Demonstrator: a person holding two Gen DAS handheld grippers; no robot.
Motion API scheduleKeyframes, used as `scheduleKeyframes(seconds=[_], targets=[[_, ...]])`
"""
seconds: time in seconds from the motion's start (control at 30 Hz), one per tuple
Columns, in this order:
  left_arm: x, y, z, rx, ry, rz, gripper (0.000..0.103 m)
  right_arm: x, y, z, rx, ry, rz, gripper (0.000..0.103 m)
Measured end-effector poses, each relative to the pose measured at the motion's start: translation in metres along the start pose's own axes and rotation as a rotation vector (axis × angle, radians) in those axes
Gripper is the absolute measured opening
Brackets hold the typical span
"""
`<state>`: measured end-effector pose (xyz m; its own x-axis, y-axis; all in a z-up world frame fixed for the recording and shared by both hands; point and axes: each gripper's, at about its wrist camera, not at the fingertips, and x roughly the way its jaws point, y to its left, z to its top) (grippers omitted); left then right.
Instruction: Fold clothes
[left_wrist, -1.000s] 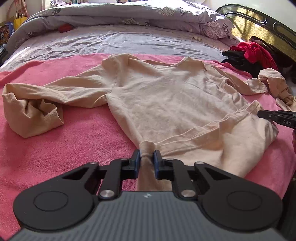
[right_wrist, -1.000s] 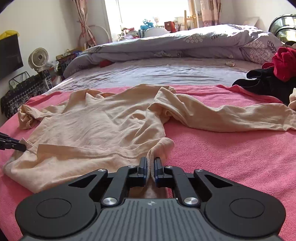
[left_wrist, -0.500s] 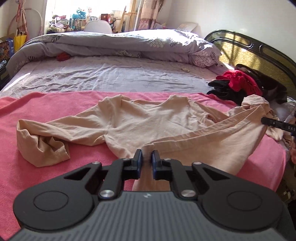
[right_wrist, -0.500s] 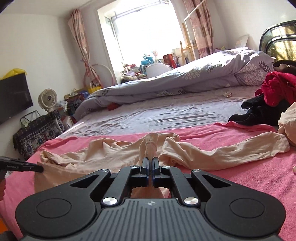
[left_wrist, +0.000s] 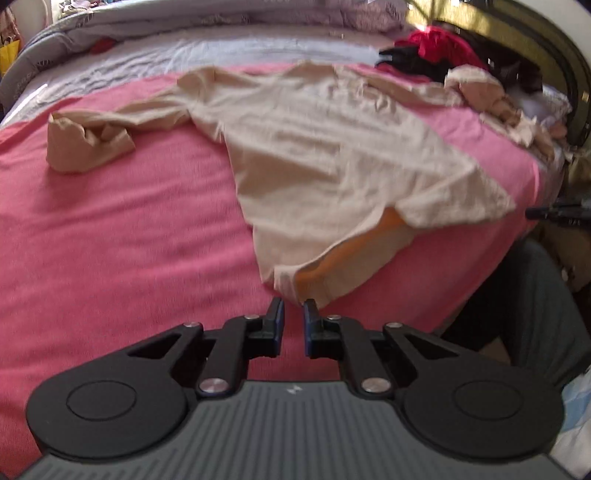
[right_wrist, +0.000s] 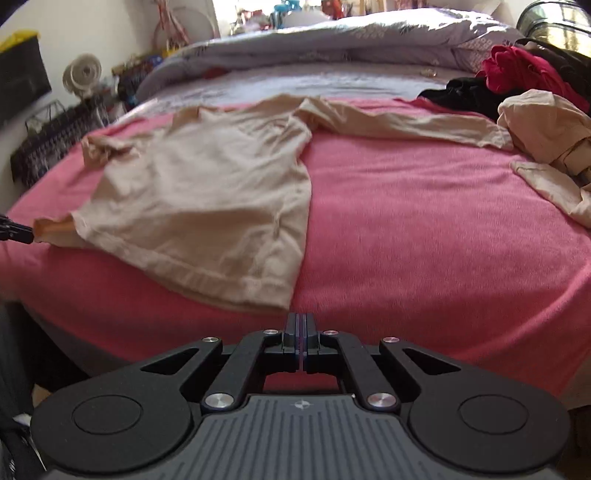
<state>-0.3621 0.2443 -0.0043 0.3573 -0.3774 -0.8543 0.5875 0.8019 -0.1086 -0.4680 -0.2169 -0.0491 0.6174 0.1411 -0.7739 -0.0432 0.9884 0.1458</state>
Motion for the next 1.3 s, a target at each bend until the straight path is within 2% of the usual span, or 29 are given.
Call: scheduleKeyframes(seconds=[0.07, 0.13, 0.2, 0.23, 0.27, 0.3, 0.37, 0.4, 0.47, 0.5, 0.53, 0.57, 0.6, 0.7, 0.8, 0.9, 0.93, 1.0, 1.07, 1.1, 1.13, 1.2, 1.27, 1.3], targets=[[0.005, -0.008, -0.013, 0.042, 0.054, 0.008, 0.01, -0.003, -0.001, 0.0, 0.041, -0.019, 0.008, 0.008], [-0.009, -0.008, -0.013, 0.038, 0.009, 0.01, 0.012, -0.01, -0.004, 0.005, 0.11, -0.06, 0.041, 0.016], [-0.027, -0.004, -0.008, 0.003, -0.059, 0.002, 0.014, -0.009, -0.008, 0.014, 0.16, -0.086, 0.061, 0.043], [-0.036, 0.001, -0.003, -0.033, -0.101, -0.011, 0.018, -0.006, -0.008, 0.018, 0.17, -0.092, 0.064, 0.049], [-0.043, 0.005, 0.004, -0.056, -0.136, -0.006, 0.03, -0.002, -0.007, 0.022, 0.179, -0.097, 0.067, 0.058], [-0.046, 0.004, 0.012, -0.048, -0.156, 0.033, 0.041, 0.002, -0.007, 0.024, 0.186, -0.097, 0.071, 0.063], [-0.041, -0.005, 0.021, 0.021, -0.169, 0.129, 0.043, 0.016, -0.003, 0.029, 0.187, -0.088, 0.072, 0.068], [-0.034, -0.011, 0.027, 0.055, -0.17, 0.152, 0.043, 0.023, 0.0, 0.032, 0.187, -0.084, 0.073, 0.07], [-0.022, -0.02, 0.037, 0.082, -0.179, 0.142, 0.043, 0.029, 0.008, 0.033, 0.157, -0.075, 0.041, 0.067], [-0.014, -0.025, 0.042, 0.086, -0.185, 0.126, 0.043, 0.031, 0.012, 0.033, 0.141, -0.07, 0.024, 0.045], [-0.005, -0.03, 0.047, 0.091, -0.183, 0.112, 0.043, 0.034, 0.016, 0.034, 0.126, -0.066, 0.007, 0.031], [0.005, -0.035, 0.049, 0.104, -0.172, 0.102, 0.043, 0.036, 0.021, 0.034, 0.11, -0.061, -0.01, 0.011], [0.015, -0.042, 0.05, 0.125, -0.155, 0.091, 0.043, 0.038, 0.025, 0.034, 0.094, -0.057, -0.027, 0.005], [0.036, -0.063, 0.041, 0.219, -0.093, 0.077, 0.043, 0.025, 0.025, 0.034, 0.08, -0.078, -0.051, 0.005], [0.047, -0.076, 0.025, 0.289, -0.036, 0.076, 0.043, 0.004, 0.01, 0.029, 0.121, -0.086, -0.095, 0.005], [0.054, -0.083, 0.007, 0.318, 0.024, 0.075, 0.048, 0.008, -0.014, 0.014, 0.196, 0.002, -0.183, 0.003], [0.053, -0.086, 0.003, 0.337, 0.026, 0.084, 0.05, 0.01, -0.019, 0.009, 0.217, 0.02, -0.179, 0.003], [0.047, -0.091, -0.002, 0.361, 0.016, 0.097, 0.051, 0.01, -0.026, 0.001, 0.258, 0.028, -0.148, 0.009], [0.033, -0.092, 0.004, 0.345, -0.03, 0.1, 0.051, 0.007, -0.026, 0.001, 0.308, -0.023, -0.066, 0.015], [0.026, -0.092, 0.007, 0.337, -0.052, 0.101, 0.051, 0.006, -0.024, 0.005, 0.321, -0.051, -0.03, 0.025], [0.02, -0.091, 0.013, 0.325, -0.082, 0.105, 0.051, 0.006, -0.018, 0.011, 0.307, -0.076, -0.012, 0.029], [0.014, -0.088, 0.03, 0.298, -0.139, 0.119, 0.055, 0.01, -0.002, 0.024, 0.238, -0.117, 0.036, 0.031], [0.028, -0.087, 0.041, 0.298, -0.13, 0.159, 0.06, 0.019, 0.017, 0.037, 0.177, -0.145, 0.092, 0.031], [0.042, -0.086, 0.042, 0.305, -0.092, 0.178, 0.06, 0.024, 0.026, 0.043, 0.147, -0.157, 0.109, 0.031]])
